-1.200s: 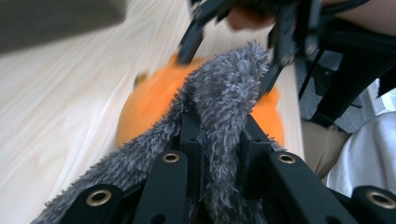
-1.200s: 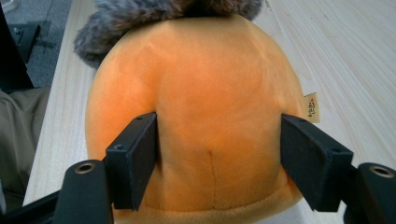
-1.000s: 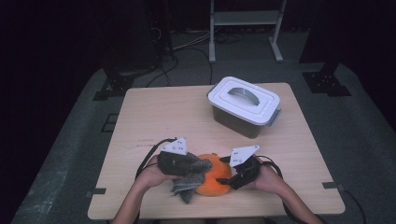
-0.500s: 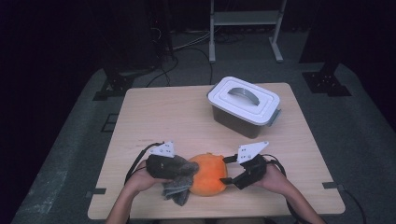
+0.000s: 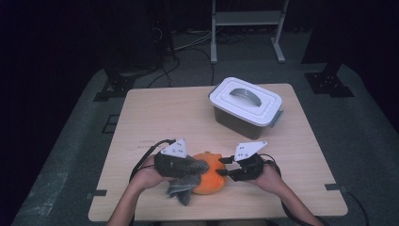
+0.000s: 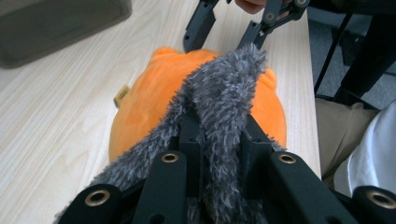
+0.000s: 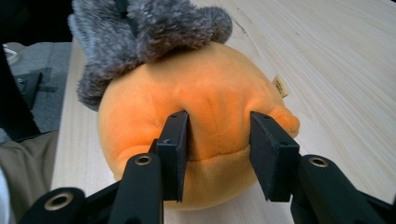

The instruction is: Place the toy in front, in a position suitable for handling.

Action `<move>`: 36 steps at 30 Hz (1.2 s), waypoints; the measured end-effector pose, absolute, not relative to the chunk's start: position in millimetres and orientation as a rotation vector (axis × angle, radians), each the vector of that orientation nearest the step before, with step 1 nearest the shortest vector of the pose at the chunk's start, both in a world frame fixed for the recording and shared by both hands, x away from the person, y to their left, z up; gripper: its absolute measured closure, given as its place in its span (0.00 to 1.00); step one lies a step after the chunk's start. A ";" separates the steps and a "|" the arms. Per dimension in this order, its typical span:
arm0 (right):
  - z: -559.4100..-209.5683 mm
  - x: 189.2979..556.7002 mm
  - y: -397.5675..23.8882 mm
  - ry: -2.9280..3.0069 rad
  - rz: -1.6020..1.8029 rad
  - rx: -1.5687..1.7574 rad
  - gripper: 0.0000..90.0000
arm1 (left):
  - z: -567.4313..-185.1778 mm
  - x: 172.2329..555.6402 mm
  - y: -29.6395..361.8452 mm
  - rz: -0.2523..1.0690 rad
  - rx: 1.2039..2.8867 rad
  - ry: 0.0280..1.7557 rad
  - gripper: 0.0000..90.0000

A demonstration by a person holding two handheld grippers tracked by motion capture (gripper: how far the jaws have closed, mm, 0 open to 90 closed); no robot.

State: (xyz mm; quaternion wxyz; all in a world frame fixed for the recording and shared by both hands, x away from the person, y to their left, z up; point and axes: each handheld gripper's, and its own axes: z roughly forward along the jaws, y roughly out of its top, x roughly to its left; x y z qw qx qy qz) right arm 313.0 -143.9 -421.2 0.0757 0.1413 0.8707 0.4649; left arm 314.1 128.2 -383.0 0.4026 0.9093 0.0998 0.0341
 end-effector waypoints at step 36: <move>-427.5 299.2 -122.6 2.632 1.374 0.343 0.68 | -365.6 307.7 123.6 0.101 2.263 0.186 0.86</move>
